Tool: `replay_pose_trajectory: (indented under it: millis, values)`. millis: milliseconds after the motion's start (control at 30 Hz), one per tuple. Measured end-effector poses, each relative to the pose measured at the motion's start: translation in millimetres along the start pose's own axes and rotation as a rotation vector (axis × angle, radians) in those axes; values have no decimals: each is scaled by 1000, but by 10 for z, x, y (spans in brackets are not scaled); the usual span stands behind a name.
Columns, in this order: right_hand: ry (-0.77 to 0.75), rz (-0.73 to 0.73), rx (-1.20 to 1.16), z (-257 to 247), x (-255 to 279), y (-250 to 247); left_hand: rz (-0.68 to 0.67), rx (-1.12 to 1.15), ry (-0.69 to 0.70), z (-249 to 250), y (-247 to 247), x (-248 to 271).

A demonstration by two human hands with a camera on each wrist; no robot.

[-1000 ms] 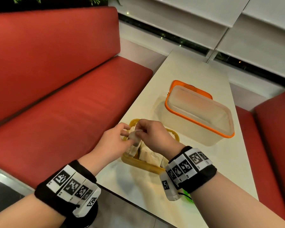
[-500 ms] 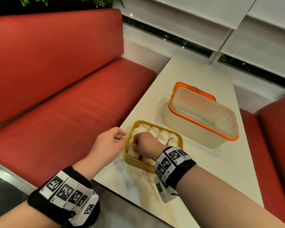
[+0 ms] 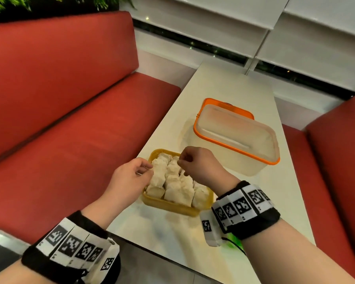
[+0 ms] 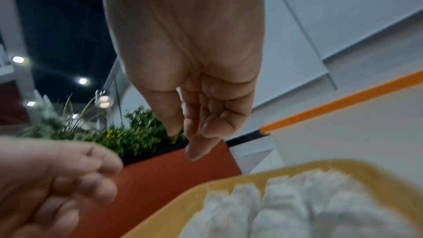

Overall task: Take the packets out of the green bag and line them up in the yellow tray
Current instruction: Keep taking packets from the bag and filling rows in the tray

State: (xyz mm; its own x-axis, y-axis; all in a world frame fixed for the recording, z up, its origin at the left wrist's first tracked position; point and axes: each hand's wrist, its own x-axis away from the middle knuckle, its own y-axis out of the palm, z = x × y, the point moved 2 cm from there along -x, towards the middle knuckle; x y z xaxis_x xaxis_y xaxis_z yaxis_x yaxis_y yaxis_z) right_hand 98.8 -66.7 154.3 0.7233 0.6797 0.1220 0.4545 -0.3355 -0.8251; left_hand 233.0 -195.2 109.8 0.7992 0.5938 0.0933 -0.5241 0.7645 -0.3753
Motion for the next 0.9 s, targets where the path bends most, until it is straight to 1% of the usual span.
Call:
replay_pose_trajectory:
  millis: [167, 233, 300, 367, 433, 500, 567, 600, 667, 767, 833, 900]
  values:
    - [97, 161, -133, 556, 512, -507, -56, 44, 20, 253, 273, 11]
    - [163, 217, -162, 857, 738, -615, -111, 43, 36, 354, 463, 45]
    - [225, 240, -128, 1167, 950, -659, -180, 57, 63, 436, 695, 114]
    - [277, 221, -65, 1444, 1142, -644, -276, -6, 127, 513, 965, 215]
    - [303, 178, 4, 1656, 1296, -566, -421, -113, 184, 567, 1257, 339]
    - [293, 125, 58, 1795, 1384, -442, -564, -226, 216, 565, 1536, 435]
    - [277, 73, 92, 1887, 1422, -317, -655, -363, 261, 517, 1799, 487]
    - [267, 51, 107, 1916, 1426, -254, -670, -431, 265, 485, 1911, 499]
    - [237, 15, 151, 1922, 1402, -133, -659, -549, 230, 402, 2062, 498]
    - [184, -37, 254, 1899, 1367, 4, -649, -689, 183, 321, 2199, 496]
    - [156, -66, 315, 1891, 1345, 58, -665, -725, 174, 301, 2228, 484]
    - [140, -94, 356, 1911, 1336, 88, -690, -712, 179, 282, 2248, 467]
